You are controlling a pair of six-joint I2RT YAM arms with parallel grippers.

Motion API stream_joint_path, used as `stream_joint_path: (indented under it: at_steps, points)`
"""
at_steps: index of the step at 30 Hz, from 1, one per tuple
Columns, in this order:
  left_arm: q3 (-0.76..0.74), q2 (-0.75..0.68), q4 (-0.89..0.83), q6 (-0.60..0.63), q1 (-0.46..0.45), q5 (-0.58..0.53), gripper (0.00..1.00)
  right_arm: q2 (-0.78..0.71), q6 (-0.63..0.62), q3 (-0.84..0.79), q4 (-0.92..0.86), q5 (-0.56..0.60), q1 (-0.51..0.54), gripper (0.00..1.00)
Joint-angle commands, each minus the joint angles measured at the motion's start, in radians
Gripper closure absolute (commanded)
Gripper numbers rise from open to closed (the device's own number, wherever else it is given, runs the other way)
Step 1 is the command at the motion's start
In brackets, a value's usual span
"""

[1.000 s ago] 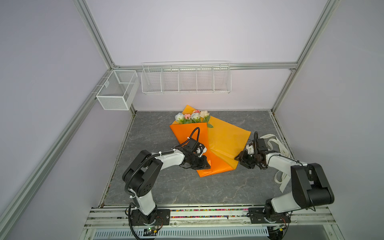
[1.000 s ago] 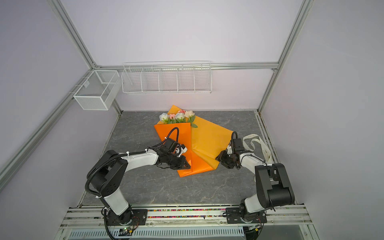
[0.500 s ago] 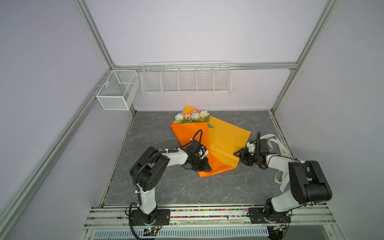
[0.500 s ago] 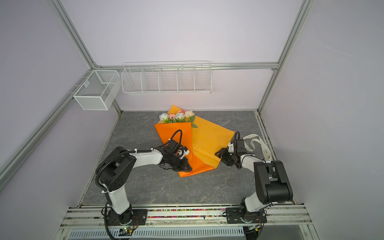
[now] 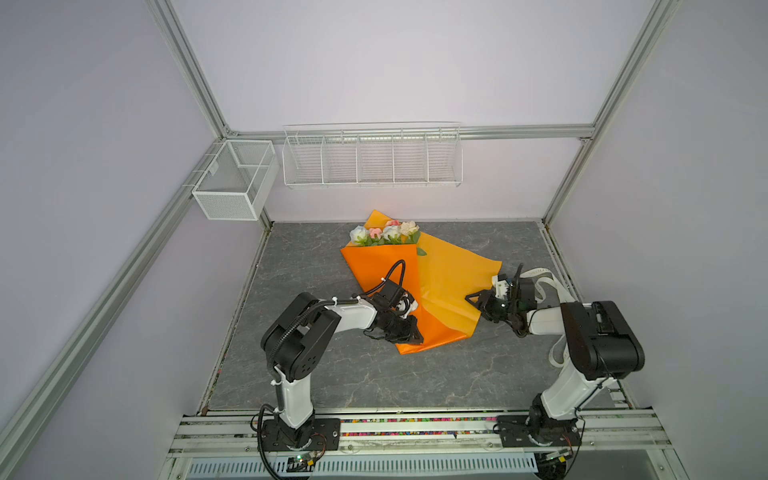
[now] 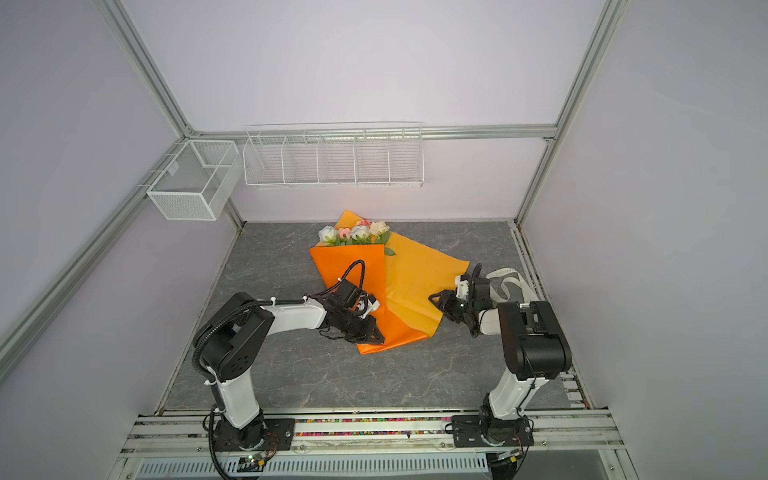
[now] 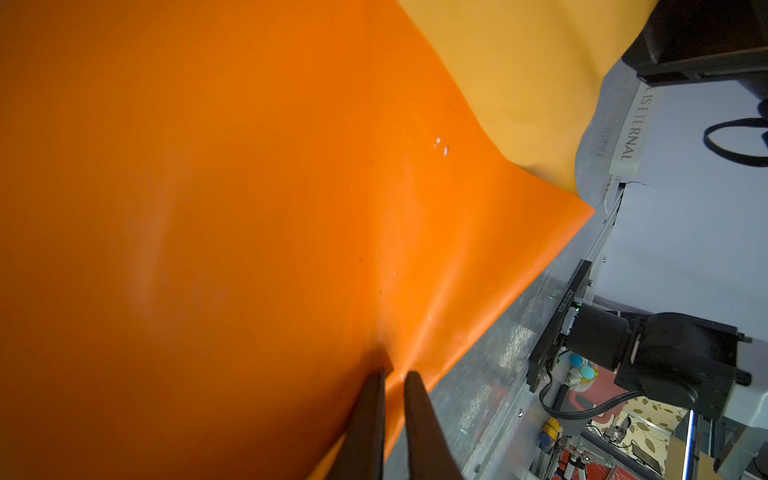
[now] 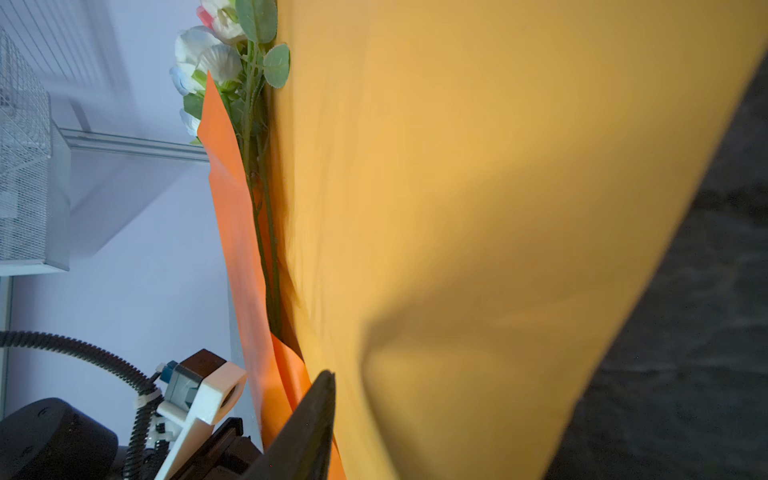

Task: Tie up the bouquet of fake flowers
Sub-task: 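Lift the loose sheet flap with the right gripper and wrap it over the cone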

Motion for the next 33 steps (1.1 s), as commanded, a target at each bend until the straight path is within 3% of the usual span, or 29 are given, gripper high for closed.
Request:
stream_joint_path:
  at_steps: [1, 7, 11, 23, 31, 33]
  points:
    - [0.0, 0.023, 0.024, 0.009, -0.007, 0.031, 0.86, 0.008, 0.027, -0.026, 0.036, 0.0, 0.0, 0.62]
    - [0.0, 0.027, 0.046, 0.018, -0.009, 0.082, 0.85, -0.033, 0.026, 0.005, -0.01, -0.015, 0.011, 0.82]
    - [0.014, 0.064, 0.002, 0.022, -0.009, 0.03, 0.85, -0.071, 0.013, 0.056, -0.077, -0.014, 0.038, 0.93]
    - [-0.034, 0.053, 0.057, -0.019, -0.009, -0.013, 0.88, -0.181, -0.117, 0.326, -0.484, 0.184, 0.213, 0.93]
    - [-0.05, 0.035, 0.072, -0.024, -0.009, -0.033, 0.88, -0.147, -0.258, 0.572, -0.815, 0.391, 0.352, 0.92]
    - [-0.054, 0.018, 0.076, -0.029, -0.009, -0.046, 0.88, -0.135, -0.299, 0.635, -0.902, 0.505, 0.415, 0.92]
